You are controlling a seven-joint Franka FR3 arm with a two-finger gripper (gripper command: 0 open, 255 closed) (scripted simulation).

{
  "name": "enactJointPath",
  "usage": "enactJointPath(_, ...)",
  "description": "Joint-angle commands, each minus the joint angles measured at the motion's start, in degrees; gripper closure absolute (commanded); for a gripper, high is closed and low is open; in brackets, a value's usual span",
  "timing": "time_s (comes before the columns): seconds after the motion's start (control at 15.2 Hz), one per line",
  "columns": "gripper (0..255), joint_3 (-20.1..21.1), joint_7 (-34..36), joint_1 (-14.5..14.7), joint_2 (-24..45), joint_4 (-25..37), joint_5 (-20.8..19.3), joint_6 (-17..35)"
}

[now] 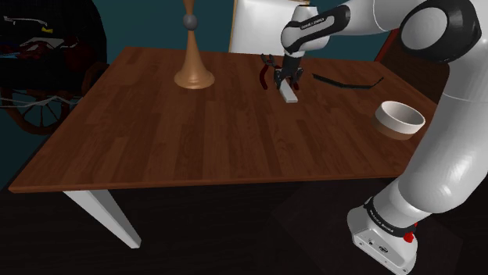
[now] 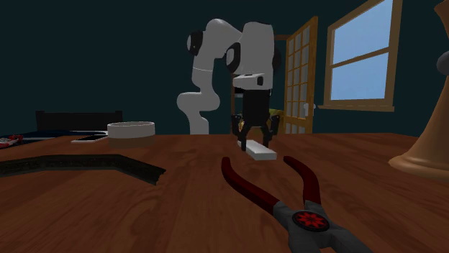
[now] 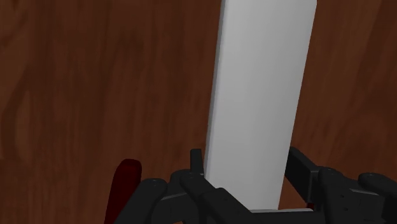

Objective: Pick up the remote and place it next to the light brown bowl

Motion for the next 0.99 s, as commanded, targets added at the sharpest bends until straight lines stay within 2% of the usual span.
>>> enactJointPath(0.0, 255, -0.1, 0.0, 0.0, -0.6, 0.8, -0.1, -1.4)
enactJointPath(0.92, 255, -0.2, 0.1, 0.1, -4.0, 7.0, -0.5, -10.9)
